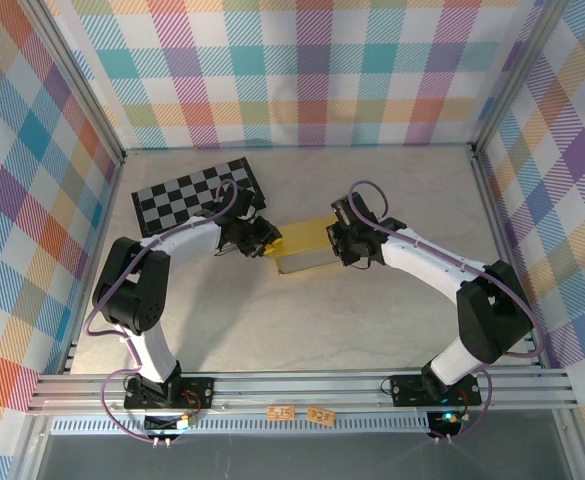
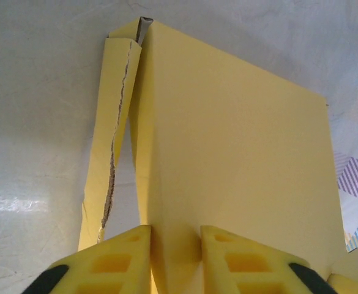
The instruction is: Fold the paper box
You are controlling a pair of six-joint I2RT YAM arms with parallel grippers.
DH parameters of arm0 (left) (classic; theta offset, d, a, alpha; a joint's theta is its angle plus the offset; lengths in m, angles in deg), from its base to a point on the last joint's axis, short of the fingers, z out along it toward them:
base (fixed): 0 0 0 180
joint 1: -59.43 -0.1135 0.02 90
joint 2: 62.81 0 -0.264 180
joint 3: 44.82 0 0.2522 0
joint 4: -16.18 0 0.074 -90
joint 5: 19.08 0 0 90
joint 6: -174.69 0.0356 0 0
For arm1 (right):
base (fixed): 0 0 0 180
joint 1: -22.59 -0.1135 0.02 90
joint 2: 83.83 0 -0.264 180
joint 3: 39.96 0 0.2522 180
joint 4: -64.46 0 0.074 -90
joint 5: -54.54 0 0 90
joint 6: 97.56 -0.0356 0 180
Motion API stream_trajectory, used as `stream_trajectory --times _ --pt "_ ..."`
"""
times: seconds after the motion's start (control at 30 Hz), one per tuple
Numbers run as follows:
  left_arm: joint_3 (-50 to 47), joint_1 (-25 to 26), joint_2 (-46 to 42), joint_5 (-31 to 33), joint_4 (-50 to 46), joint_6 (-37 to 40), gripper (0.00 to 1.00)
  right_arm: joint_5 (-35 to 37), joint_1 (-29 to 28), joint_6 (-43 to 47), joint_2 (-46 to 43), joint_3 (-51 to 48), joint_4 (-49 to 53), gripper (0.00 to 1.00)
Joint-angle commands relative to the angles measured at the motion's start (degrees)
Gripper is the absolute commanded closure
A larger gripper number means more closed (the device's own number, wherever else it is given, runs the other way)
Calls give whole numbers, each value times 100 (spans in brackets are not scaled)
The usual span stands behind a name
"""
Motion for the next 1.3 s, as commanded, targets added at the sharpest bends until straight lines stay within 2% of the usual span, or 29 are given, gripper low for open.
stream_trajectory --times 0.0,0.1,0.2,0.4,0.47,0.57,0.73,0.83,0.9,0.97,1.03,1.27 --pt "-78 139 -152 -307 189 -34 81 -307 -43 52 156 -113 305 90" --pt "-70 139 -148 -259 42 97 83 -337 -42 104 135 -87 455 89" --pt "-5 139 -116 -178 -340 363 85 -354 -46 254 88 -54 708 81" --pt "17 138 -20 -74 -725 852 86 -415 51 1369 -134 419 1556 51" --pt "58 139 -24 -7 -873 995 86 -509 105 1834 -332 619 1905 43" --pt "112 139 -8 52 -1013 1161 87 -687 203 2517 -644 1029 2481 37" --pt "276 139 53 113 -1195 1353 86 -954 682 3674 -845 1611 3324 36" --pt "364 139 83 113 -1276 1435 86 -1706 1506 4626 -537 1525 3233 38" --pt "415 139 128 117 -1324 1490 85 -2147 1828 5320 -45 1601 3228 41" --pt "463 139 172 102 -1353 1529 85 -2443 1874 5992 609 1879 3364 46" --pt "492 139 212 87 -1353 1551 85 -2708 1871 6263 1039 2032 3332 47" --pt "539 139 317 54 -1373 1600 85 -3171 1816 6338 1591 2147 3013 49"
